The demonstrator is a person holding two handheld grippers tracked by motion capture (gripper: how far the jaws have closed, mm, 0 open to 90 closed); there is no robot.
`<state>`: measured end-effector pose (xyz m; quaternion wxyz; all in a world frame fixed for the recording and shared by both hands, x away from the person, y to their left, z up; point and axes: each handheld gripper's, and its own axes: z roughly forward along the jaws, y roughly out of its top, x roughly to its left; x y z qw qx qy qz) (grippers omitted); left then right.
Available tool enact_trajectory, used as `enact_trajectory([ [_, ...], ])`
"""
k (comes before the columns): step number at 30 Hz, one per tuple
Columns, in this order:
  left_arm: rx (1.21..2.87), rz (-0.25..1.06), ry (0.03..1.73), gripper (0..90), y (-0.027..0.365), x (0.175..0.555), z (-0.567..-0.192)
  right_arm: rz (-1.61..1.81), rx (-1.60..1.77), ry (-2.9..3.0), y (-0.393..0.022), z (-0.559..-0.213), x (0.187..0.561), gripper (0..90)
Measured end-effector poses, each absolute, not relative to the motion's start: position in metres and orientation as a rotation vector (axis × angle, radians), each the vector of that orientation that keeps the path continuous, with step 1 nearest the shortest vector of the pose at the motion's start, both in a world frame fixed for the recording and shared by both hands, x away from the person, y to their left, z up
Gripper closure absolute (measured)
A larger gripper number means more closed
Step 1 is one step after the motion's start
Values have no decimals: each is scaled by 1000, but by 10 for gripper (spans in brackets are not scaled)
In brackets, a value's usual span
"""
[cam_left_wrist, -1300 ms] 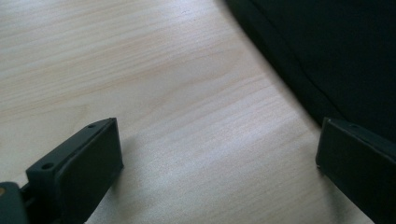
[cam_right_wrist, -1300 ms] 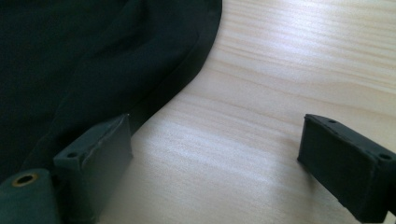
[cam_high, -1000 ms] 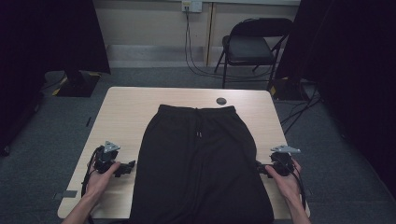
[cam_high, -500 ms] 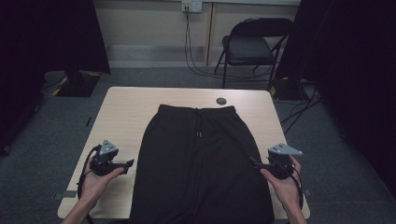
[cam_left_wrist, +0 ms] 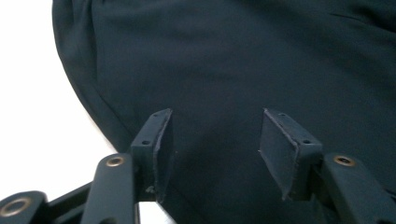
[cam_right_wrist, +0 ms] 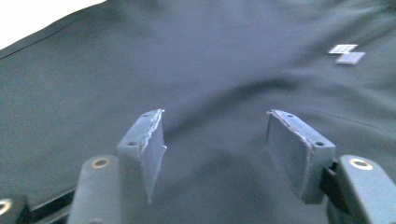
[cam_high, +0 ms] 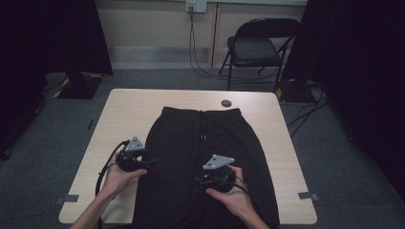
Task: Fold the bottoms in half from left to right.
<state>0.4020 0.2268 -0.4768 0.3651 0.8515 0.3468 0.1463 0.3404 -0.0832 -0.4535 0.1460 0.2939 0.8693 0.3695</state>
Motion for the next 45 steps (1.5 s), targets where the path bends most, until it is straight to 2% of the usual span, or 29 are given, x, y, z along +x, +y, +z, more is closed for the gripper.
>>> enact_trajectory([
  [2,2217,390,850,500,223,401,-479,1041,814,2553,-64,-469,342,430],
  [5,2265,364,857,521,221,400,-487,1037,818,2581,-59,-482,344,445],
  [10,2231,354,884,536,226,397,-491,1034,820,2588,-58,-493,340,435],
  [29,2278,326,928,531,218,351,-486,1062,765,2619,-82,-494,309,421],
  [34,2305,300,895,486,209,333,-484,1048,742,2644,-96,-493,296,421],
  [36,2320,241,860,460,208,320,-483,1046,746,2642,-106,-492,288,422],
  [38,2323,222,872,452,210,317,-482,1043,757,2635,-107,-492,286,422],
  [39,2304,148,893,463,214,317,-480,1029,768,2636,-106,-492,282,422],
  [42,2271,160,866,482,217,322,-477,1021,770,2642,-105,-491,283,417],
  [43,2262,183,836,483,218,331,-474,1030,786,2660,-103,-489,287,387],
  [45,2243,182,816,483,218,341,-471,1059,794,2644,-100,-484,289,408],
])
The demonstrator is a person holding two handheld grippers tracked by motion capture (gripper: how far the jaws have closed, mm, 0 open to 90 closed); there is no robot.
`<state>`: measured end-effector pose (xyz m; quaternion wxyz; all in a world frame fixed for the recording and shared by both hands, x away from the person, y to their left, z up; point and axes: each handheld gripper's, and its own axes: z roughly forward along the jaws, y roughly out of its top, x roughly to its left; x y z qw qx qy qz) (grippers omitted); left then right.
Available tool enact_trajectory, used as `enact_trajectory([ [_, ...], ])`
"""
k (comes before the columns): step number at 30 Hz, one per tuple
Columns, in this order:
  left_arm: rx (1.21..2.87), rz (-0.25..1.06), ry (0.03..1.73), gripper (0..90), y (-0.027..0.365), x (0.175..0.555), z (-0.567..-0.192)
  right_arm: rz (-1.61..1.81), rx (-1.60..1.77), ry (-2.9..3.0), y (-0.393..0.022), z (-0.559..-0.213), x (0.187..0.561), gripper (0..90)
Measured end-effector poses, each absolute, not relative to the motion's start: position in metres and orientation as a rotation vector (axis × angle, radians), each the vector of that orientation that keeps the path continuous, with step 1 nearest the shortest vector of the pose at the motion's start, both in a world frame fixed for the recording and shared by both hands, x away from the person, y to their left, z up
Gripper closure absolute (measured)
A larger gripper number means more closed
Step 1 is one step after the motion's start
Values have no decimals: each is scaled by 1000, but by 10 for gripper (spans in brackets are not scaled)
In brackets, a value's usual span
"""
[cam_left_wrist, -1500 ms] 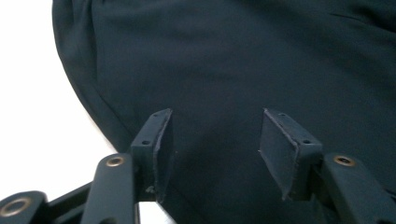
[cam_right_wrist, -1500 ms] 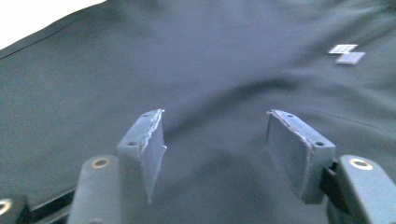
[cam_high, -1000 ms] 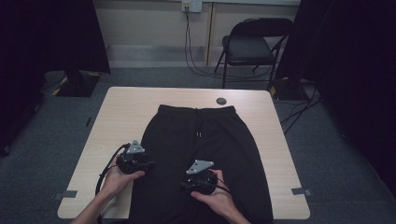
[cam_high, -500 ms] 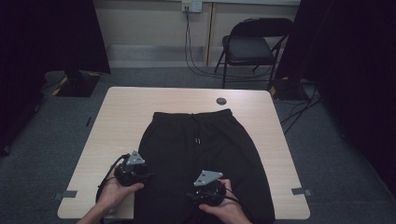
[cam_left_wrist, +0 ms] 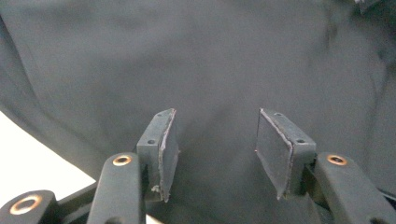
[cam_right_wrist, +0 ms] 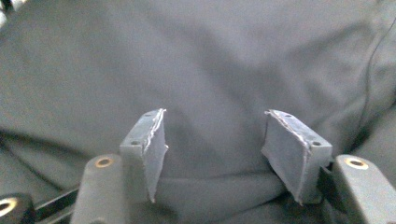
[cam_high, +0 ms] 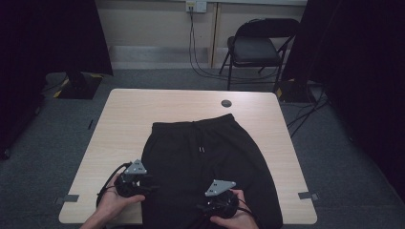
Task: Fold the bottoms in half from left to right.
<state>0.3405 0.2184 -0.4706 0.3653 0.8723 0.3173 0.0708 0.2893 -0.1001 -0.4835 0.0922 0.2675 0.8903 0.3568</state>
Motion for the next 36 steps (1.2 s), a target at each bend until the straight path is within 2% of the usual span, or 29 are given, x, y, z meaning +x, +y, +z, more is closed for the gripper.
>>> enact_trajectory([
  [6,2244,249,806,517,218,372,-464,1104,767,2605,-82,-455,290,410],
  [8,2223,265,820,521,217,384,-466,1148,690,2580,-67,-434,288,439],
  [9,2199,265,879,527,216,395,-469,1181,686,2581,-61,-429,289,448],
  [12,2222,282,870,529,215,402,-474,1235,662,2591,-47,-424,289,472],
  [16,2234,282,889,512,216,404,-484,1243,561,2664,-3,-438,286,531],
  [17,2274,318,846,505,216,401,-488,1239,541,2673,5,-442,285,537],
  [26,2218,346,877,497,217,404,-492,1242,539,2757,51,-476,283,576],
  [32,2205,367,891,497,216,405,-493,1218,536,2762,72,-491,286,477],
  [36,2203,366,888,497,216,405,-493,1191,536,2735,75,-497,286,467],
])
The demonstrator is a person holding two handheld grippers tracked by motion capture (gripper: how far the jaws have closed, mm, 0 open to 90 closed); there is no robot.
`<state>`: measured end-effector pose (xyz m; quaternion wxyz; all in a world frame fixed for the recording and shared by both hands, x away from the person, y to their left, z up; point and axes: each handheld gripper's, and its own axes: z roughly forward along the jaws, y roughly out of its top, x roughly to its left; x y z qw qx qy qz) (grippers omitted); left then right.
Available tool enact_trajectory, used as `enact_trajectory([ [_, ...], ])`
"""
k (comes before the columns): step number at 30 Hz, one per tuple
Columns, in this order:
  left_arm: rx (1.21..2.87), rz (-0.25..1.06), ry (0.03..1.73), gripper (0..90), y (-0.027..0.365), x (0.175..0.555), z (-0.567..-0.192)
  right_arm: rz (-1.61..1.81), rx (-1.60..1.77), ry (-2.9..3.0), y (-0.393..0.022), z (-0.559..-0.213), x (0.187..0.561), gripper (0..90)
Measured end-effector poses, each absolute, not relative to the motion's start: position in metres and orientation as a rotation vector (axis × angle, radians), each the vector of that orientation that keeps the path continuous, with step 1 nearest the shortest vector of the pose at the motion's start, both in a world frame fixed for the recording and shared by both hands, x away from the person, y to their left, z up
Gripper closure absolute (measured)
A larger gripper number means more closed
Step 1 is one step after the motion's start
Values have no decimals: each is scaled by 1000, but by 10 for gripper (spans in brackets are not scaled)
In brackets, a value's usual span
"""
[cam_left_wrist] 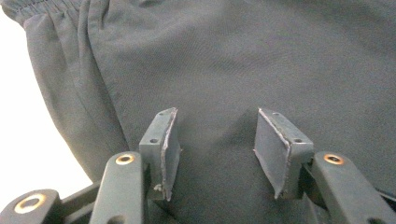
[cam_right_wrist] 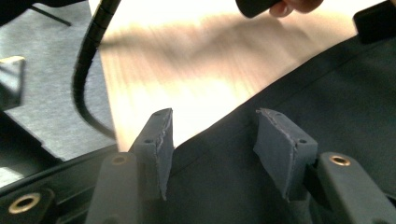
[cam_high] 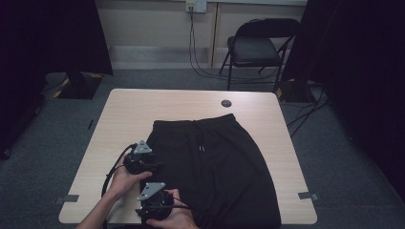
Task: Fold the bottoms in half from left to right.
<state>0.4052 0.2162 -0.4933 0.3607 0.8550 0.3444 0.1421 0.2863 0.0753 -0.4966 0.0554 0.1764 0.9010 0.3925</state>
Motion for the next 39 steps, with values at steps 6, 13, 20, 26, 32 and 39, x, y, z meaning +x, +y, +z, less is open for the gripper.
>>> enact_trajectory([
  [6,2208,376,894,442,216,407,-493,1172,524,2698,75,-496,284,734],
  [13,2171,398,897,447,221,405,-488,1229,587,2627,46,-471,293,889],
  [20,2167,407,906,444,219,404,-488,1122,674,2598,-3,-483,303,890],
  [26,2209,405,907,443,212,404,-493,1161,693,2616,-10,-496,306,693],
  [32,2201,379,915,449,214,404,-493,1179,726,2569,4,-495,316,589],
  [39,2150,361,927,411,222,407,-488,1161,667,2589,9,-498,311,873],
])
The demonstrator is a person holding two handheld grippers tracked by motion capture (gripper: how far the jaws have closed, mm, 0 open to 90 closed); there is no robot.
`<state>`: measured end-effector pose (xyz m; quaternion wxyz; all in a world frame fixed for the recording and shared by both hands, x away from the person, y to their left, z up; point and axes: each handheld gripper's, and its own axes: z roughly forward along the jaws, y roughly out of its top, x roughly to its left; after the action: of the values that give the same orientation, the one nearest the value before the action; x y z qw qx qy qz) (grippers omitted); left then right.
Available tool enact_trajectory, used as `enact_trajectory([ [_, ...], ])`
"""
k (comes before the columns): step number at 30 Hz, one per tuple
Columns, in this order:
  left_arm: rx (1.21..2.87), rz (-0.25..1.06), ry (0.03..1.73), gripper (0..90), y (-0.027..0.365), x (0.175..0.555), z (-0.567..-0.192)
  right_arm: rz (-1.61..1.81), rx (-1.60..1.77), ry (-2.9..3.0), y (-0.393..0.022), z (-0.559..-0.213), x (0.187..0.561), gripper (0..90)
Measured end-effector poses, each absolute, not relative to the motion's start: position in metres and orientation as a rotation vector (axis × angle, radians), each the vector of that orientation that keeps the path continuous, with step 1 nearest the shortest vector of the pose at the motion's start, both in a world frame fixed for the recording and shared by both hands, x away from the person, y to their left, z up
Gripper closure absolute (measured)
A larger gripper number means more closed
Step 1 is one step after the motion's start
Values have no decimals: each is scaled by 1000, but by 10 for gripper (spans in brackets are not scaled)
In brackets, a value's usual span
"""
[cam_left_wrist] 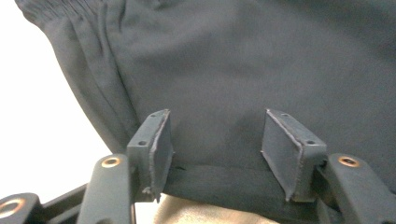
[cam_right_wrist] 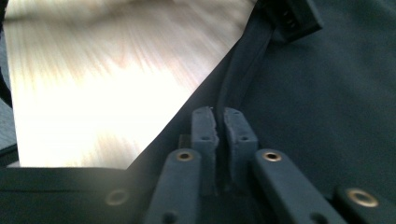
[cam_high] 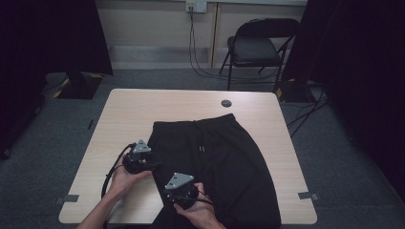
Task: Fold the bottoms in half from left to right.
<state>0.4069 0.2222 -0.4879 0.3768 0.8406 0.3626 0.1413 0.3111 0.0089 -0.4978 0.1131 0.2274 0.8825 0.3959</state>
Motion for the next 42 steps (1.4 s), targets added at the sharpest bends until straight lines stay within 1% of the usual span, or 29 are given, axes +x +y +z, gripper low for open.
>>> enact_trajectory([
  [1,2114,373,975,404,228,409,-484,1143,672,2595,10,-497,310,887],
  [3,2092,377,1013,389,235,413,-479,1134,672,2589,12,-497,309,890],
  [6,2087,403,1045,375,240,419,-476,1149,683,2588,12,-497,308,891],
  [9,2099,411,1096,351,244,436,-478,1141,659,2593,13,-497,307,891],
  [10,2086,388,1104,323,245,441,-480,1140,657,2597,13,-497,307,891],
  [12,2085,398,1111,325,245,447,-486,1147,660,2602,12,-497,307,891],
  [13,2049,357,1136,323,245,451,-490,1156,661,2599,11,-498,307,891],
  [15,2062,366,1138,326,244,451,-491,1158,661,2602,11,-498,308,890],
  [16,2079,372,1128,338,243,452,-492,1162,662,2606,11,-497,309,891],
  [17,2074,386,1137,392,242,452,-494,1160,664,2611,11,-497,309,891],
  [18,2074,386,1137,408,242,452,-494,1160,664,2611,11,-497,309,891],
  [19,2033,375,1161,430,239,455,-495,1158,662,2605,11,-497,309,891],
  [21,2026,382,1156,441,236,455,-496,1158,666,2603,11,-497,308,891],
  [22,2037,441,1170,481,233,456,-496,1158,666,2603,11,-497,308,891],
  [23,2034,462,1168,516,230,456,-497,1154,665,2611,11,-497,309,891],
  [24,2019,441,1146,531,226,457,-498,1155,663,2611,11,-497,309,891],
  [25,2044,459,1121,554,223,456,-498,1160,656,2606,11,-497,308,890],
  [26,2044,459,1121,604,223,456,-498,1170,626,2611,11,-498,308,890],
  [27,2052,451,1101,604,222,456,-498,1170,626,2611,11,-498,308,890],
  [30,2066,411,1080,739,219,454,-497,1165,632,2631,11,-497,310,891],
  [31,2084,407,1067,809,219,453,-496,1171,638,2640,11,-497,310,892],
  [32,2087,394,1066,809,219,453,-495,1171,638,2640,11,-497,310,892],
  [33,2074,374,1083,855,220,453,-495,1171,630,2651,11,-496,309,894],
  [34,2074,374,1083,862,220,453,-495,1173,638,2654,11,-496,309,895],
  [35,2033,341,1111,867,223,454,-494,1174,644,2655,11,-495,309,895],
  [37,2028,340,1115,869,225,454,-493,1180,654,2656,11,-494,310,896],
  [39,1984,321,1130,873,229,454,-489,1209,648,2641,10,-485,311,896],
  [42,1988,309,1126,874,229,455,-485,1238,646,2630,10,-477,311,897],
])
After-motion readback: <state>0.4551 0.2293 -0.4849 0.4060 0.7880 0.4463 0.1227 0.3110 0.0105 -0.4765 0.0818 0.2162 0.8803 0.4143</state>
